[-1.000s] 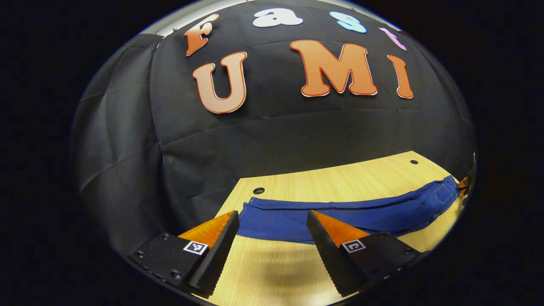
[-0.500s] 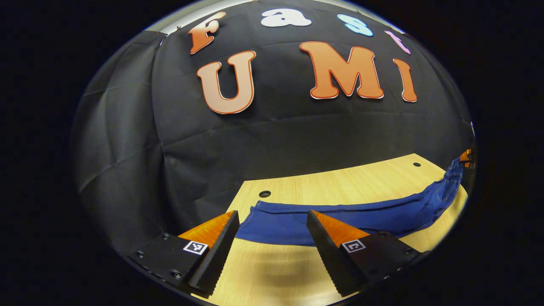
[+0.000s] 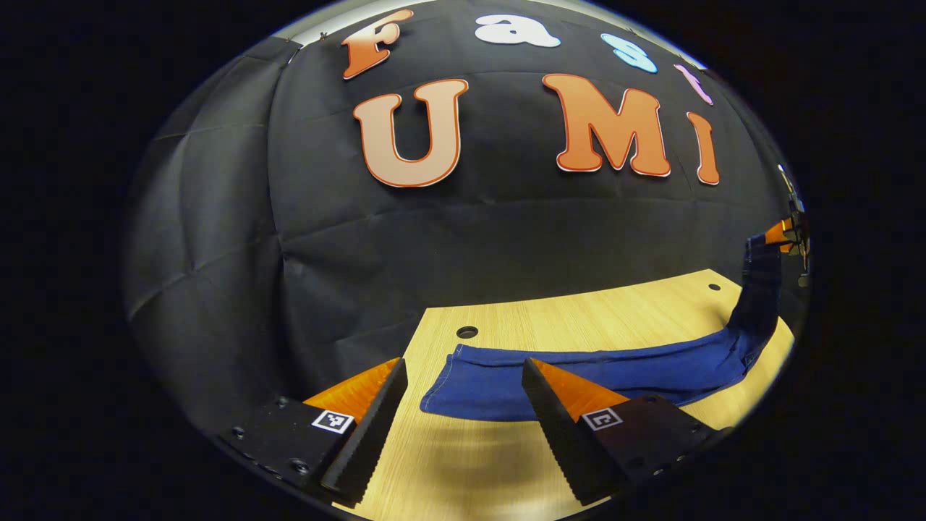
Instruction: Grasp the waist and the cuffs of the jeans and fold them to make the two legs overlap; first hold the waist and fold one-third of the jeans toward the cuffs, then hold the cuffs and fold the remaining one-third in the same direction to finish folding.
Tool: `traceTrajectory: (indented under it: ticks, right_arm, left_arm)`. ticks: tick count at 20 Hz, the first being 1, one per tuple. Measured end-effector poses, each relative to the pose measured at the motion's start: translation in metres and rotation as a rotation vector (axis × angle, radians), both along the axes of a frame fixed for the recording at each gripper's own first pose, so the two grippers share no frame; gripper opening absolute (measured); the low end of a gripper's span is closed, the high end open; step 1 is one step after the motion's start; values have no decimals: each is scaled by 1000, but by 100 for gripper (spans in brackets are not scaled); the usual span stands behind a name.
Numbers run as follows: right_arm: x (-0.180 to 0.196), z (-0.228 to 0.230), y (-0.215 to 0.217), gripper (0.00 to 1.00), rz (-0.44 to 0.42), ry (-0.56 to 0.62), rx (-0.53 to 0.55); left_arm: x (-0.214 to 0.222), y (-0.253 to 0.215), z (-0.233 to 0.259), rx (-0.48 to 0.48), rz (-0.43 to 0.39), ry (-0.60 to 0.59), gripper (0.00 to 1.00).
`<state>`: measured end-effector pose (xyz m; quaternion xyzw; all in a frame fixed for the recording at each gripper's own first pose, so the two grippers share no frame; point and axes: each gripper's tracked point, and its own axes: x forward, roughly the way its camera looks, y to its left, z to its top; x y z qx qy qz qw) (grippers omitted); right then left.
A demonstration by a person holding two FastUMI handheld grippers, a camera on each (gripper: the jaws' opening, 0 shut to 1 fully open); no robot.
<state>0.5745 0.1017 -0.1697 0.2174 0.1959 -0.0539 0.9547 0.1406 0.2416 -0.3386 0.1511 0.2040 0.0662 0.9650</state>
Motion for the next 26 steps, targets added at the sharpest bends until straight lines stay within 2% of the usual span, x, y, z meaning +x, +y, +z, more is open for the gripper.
traceTrajectory:
  ticks: [4,9,13,18,20,22,25,26]
  right_arm:
    - [9,-25,104,10,121,26,-52]
    - [33,-99,202,10,225,108,-79]
    - [31,-177,243,10,281,206,-166]
    - [20,-247,254,10,326,327,-258]
    - [18,-259,261,10,353,341,-256]
    - [13,-257,270,45,385,352,-216]
    - [15,-233,254,97,379,329,-249]
    - [13,-220,248,97,384,317,-264]
  left_arm:
    - [8,17,2,-4,-39,7,98]
    - [18,34,2,-5,-56,11,98]
    - [24,40,-3,-12,-56,21,98]
    - [28,51,-17,-24,-35,46,98]
    - [29,54,-19,-25,-27,53,98]
    - [30,57,-20,-17,-20,55,98]
    - [27,68,-22,-37,9,66,99]
    - [24,72,-25,-55,17,74,98]
